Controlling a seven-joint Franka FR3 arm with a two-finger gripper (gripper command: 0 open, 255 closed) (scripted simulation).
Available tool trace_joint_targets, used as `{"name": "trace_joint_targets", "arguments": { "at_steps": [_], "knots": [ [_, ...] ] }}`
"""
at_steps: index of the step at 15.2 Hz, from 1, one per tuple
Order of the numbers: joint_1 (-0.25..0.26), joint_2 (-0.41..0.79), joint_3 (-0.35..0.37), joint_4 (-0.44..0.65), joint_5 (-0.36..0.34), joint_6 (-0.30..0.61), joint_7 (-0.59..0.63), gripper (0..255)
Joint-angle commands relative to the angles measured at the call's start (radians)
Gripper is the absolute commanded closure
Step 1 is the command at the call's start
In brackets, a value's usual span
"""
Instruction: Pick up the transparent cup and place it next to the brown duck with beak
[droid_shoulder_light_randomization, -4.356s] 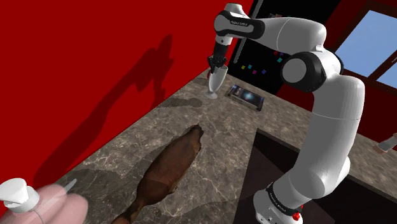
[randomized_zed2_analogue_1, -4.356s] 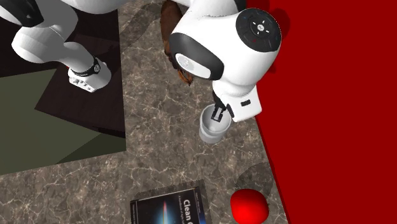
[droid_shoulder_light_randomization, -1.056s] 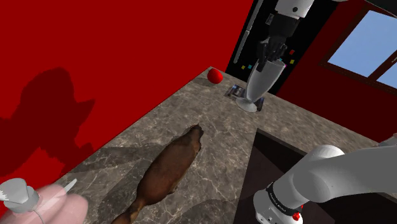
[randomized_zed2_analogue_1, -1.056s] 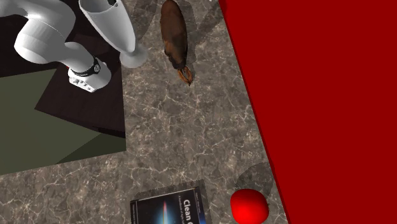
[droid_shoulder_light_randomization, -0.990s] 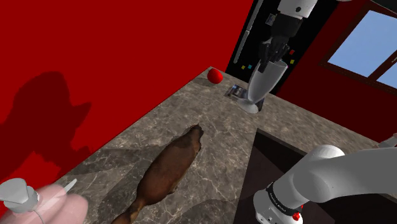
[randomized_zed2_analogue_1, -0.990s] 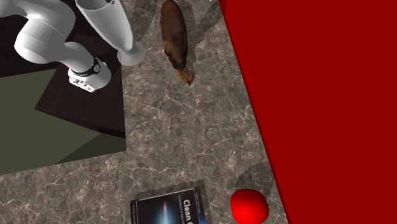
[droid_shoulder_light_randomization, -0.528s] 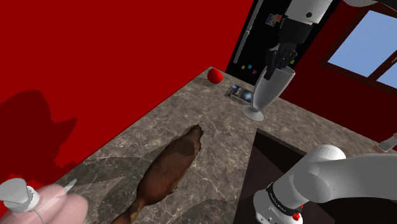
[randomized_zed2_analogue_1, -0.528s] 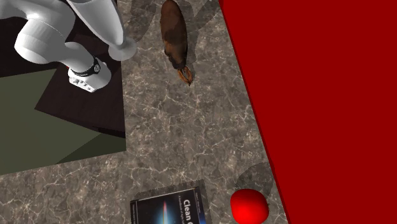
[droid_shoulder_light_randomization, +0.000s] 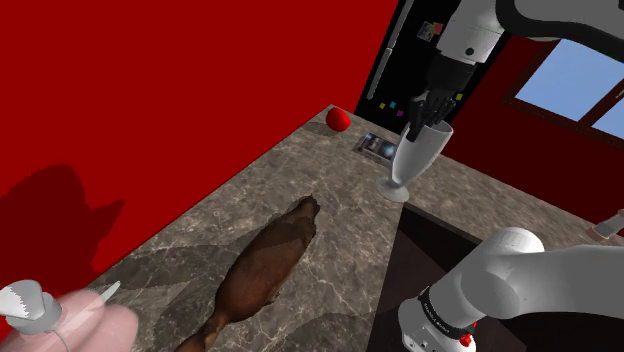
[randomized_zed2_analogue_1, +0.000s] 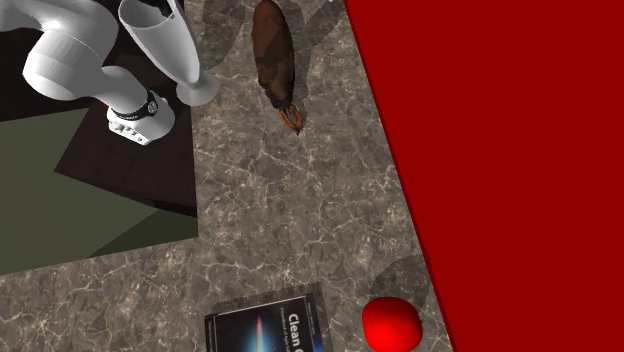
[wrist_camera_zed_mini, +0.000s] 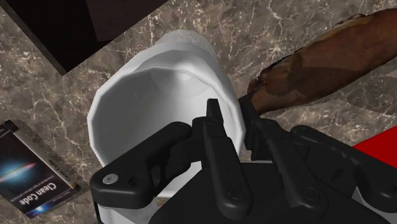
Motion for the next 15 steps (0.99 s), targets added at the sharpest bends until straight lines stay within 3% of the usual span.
{"name": "trace_joint_targets", "arguments": {
  "at_steps": [1,15],
  "knots": [
    [0.000,-0.009,0.000,-0.035,0.000,0.027,-0.002,255],
    [0.004,-0.058,0.006,-0.256,0.007,0.199,-0.005,255]
  ]
}}
